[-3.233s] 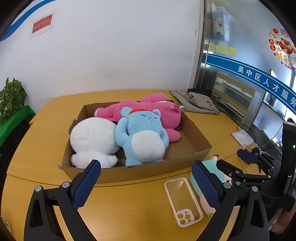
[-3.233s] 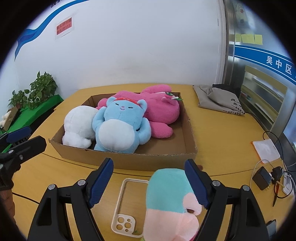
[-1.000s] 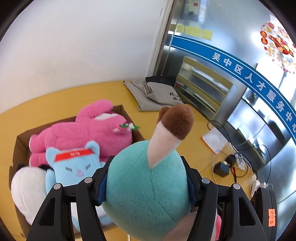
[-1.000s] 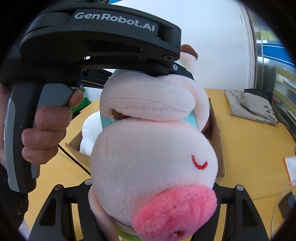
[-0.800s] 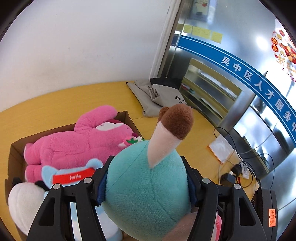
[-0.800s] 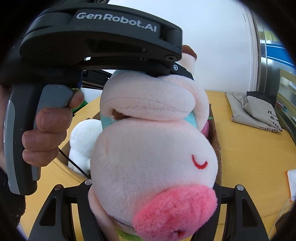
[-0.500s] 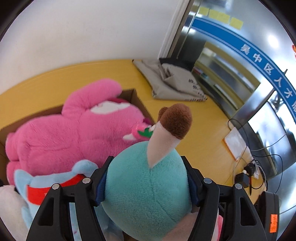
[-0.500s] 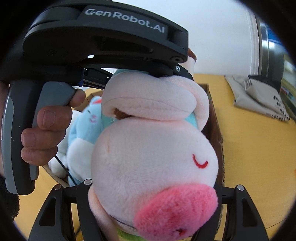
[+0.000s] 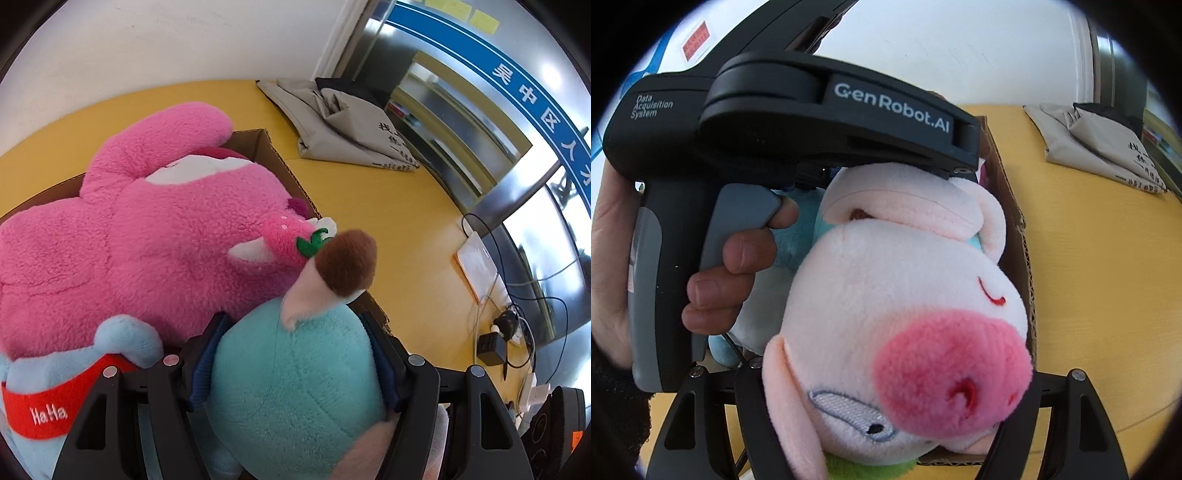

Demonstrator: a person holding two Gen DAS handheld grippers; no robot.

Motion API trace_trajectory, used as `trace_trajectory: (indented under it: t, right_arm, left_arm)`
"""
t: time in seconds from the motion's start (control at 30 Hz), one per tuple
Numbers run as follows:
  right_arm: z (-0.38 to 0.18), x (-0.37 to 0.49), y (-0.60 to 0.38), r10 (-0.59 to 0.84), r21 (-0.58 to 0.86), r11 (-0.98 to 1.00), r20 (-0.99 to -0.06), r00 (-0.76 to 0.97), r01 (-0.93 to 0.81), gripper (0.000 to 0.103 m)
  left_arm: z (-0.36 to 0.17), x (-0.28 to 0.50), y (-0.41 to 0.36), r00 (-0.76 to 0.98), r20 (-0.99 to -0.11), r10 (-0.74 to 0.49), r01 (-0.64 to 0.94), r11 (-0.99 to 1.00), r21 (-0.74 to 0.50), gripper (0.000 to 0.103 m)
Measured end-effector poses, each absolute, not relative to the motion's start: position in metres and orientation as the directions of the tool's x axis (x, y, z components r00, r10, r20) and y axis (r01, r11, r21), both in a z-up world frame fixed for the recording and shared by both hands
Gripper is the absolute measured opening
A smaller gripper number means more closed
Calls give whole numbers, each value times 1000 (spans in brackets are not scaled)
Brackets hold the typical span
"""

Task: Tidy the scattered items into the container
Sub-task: 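Lift the teal-and-pink pig and carry it over the box with both grippers, then lower the pig into the box beside the blue cat, open both grippers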

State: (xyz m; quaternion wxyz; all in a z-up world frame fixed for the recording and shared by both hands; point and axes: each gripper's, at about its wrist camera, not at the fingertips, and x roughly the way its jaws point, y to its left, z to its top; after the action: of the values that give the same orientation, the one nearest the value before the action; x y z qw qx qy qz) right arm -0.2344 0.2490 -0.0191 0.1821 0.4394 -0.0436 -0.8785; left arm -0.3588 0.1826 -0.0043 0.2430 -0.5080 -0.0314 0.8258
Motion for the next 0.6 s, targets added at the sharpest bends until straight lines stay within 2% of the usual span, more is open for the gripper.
trace_trajectory:
  t: [0.13,0.27,0.43,0.6]
  right_arm:
    - [-20,-231,252,-358,242,-931,-758,-546,275,79]
    - [-22,-237,245,-349,229,-932,-771,-533,280,87]
    - [-20,-235,250,-294,183,-950,-802,-520,254,87]
    - [7,-190,267,-279,151,-954,-763,-583,258,87]
  left_arm:
    - [-5,-361,185,-365,-825,431,-360,-883,-302,74]
    - [-6,-363,185,-371,-828,420,-349,-890,-295,73]
    - [-7,-365,194,-379,-849,368,-352,-906,-236,73]
    - [-9,-368,196,-381,-855,351,-351,-911,-217,73]
